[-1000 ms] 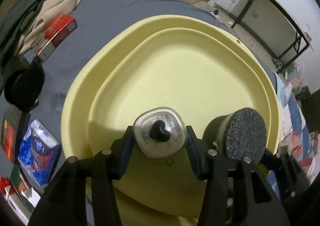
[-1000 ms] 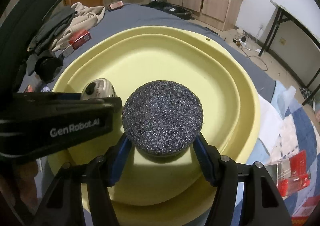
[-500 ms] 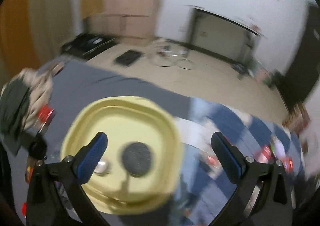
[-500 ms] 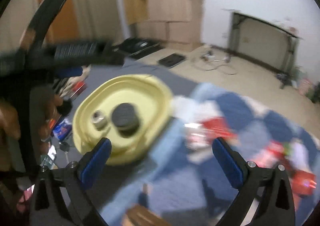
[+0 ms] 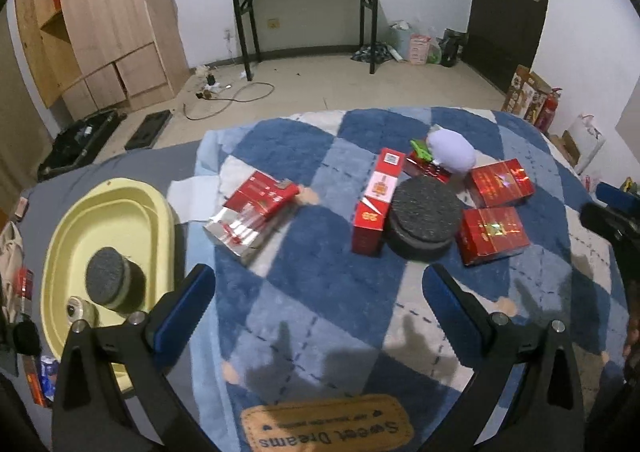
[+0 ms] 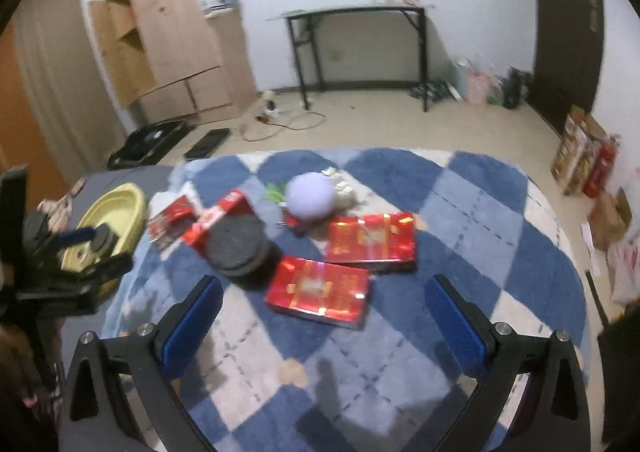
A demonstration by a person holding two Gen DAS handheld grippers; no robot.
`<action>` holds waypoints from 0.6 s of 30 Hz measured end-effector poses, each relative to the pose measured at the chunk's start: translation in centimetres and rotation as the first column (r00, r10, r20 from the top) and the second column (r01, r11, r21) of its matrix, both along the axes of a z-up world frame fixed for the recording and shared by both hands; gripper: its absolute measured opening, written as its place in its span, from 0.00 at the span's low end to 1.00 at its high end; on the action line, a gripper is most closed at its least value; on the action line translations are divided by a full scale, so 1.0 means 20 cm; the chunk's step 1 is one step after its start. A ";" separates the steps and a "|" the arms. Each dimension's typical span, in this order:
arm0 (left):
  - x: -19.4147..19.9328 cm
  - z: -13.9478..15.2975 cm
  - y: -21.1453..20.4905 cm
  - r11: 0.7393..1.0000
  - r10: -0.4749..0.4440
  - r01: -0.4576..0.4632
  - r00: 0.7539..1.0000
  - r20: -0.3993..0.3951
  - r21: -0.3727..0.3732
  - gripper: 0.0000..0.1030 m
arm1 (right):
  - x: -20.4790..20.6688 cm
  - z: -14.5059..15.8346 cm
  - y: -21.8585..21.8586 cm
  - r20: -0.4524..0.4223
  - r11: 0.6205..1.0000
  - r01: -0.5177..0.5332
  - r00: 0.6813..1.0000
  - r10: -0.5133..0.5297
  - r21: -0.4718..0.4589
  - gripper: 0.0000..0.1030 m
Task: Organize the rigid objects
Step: 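Grasp a red pack with the left gripper while the right grasps a red pack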
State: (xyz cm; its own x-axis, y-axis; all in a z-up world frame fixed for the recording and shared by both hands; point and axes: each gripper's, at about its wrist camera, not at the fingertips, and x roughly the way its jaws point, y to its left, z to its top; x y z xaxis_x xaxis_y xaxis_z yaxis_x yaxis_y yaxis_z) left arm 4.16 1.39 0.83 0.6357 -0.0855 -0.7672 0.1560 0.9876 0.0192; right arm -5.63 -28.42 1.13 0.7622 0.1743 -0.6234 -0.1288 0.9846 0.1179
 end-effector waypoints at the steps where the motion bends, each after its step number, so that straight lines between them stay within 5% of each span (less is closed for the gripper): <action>1: 0.00 -0.01 0.00 1.000 -0.004 0.004 1.000 0.003 0.004 1.00 | 0.02 0.01 0.01 0.002 1.000 0.006 1.000 -0.006 0.008 1.00; 8: 0.07 -0.09 0.00 1.000 0.015 -0.015 1.000 -0.011 0.000 1.00 | 0.31 -0.18 0.07 -0.134 0.997 0.082 0.988 -0.082 -0.004 1.00; 11: 0.10 -0.11 -0.02 1.000 0.016 -0.016 1.000 -0.003 0.002 1.00 | 0.31 -0.21 0.10 -0.179 0.993 0.081 0.982 -0.065 0.081 1.00; 14: 0.17 -0.14 -0.04 1.000 0.016 -0.016 1.000 0.007 0.018 0.99 | 0.32 -0.28 0.16 -0.206 0.995 0.078 0.976 -0.064 0.059 1.00; 18: 0.29 -0.21 -0.05 0.999 0.054 -0.054 0.998 -0.029 -0.005 0.79 | 0.40 -0.37 0.19 -0.249 0.997 0.074 0.966 -0.071 0.005 1.00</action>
